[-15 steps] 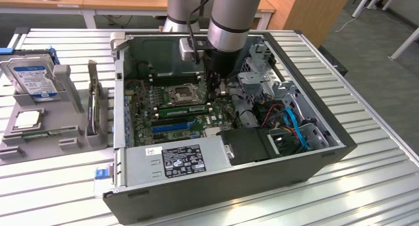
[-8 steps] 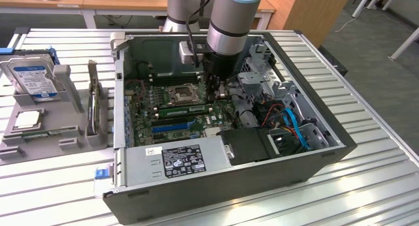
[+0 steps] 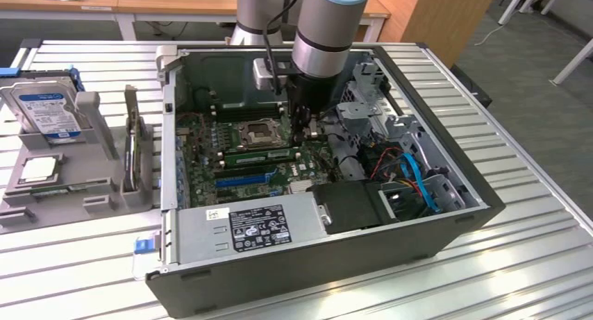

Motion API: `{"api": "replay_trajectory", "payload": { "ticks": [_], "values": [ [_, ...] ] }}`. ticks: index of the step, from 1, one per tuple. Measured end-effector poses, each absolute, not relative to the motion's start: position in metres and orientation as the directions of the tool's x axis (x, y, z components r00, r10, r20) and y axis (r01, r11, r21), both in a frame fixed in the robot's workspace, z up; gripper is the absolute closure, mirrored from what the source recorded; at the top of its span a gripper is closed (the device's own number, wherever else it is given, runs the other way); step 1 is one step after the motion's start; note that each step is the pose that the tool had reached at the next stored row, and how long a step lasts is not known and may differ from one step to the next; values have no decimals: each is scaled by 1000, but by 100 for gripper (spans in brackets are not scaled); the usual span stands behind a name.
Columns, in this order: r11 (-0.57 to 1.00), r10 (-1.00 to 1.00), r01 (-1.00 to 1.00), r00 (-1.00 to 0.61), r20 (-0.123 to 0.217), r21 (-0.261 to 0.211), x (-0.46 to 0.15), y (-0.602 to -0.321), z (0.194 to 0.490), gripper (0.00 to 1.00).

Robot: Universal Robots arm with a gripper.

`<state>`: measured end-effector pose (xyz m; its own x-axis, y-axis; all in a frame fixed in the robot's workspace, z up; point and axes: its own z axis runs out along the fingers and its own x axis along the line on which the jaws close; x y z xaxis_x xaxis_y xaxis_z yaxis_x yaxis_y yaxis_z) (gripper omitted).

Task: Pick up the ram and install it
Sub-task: 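Press down the ram until it locks into place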

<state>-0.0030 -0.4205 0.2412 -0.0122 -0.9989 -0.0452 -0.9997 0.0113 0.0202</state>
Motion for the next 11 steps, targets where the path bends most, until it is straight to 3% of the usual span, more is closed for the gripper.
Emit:
{"api": "replay_trajectory", "payload": {
  "ticks": [11],
  "values": [
    [11, -999, -1000, -12, -47, 20, -3, -420, 235, 90]
  ]
}}
